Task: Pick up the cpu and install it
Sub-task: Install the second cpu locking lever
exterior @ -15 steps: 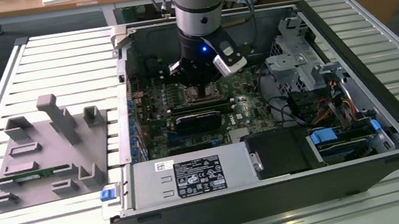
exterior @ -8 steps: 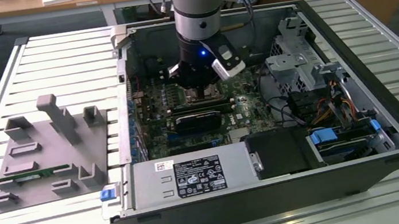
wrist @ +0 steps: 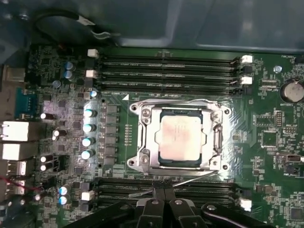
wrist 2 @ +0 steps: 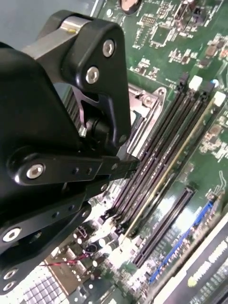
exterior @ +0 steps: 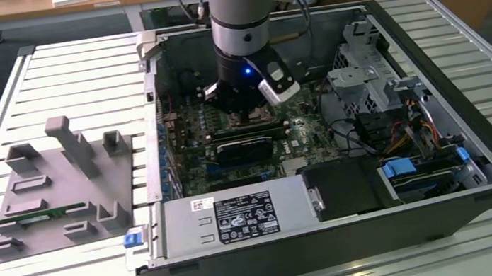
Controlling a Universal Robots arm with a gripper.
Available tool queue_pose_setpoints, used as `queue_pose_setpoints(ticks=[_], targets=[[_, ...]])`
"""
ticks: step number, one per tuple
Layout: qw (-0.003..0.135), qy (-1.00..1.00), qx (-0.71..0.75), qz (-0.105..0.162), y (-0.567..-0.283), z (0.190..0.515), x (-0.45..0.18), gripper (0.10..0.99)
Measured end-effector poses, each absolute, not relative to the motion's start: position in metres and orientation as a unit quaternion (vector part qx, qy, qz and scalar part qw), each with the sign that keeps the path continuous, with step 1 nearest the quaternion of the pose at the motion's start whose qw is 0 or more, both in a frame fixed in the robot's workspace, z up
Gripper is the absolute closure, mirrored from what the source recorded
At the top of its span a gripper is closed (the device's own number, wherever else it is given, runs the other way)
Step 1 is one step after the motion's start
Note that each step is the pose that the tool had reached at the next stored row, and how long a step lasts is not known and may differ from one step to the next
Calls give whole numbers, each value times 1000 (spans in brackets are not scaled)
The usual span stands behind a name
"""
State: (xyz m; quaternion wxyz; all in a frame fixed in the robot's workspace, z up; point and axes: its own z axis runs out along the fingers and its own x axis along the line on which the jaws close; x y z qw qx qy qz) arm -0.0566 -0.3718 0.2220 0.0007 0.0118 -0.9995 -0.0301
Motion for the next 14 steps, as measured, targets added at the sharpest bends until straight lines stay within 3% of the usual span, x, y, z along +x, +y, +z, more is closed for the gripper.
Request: queue_pose_setpoints(ticks=[14], targets=[[1,-999,12,-46,-374,211,-70,980]])
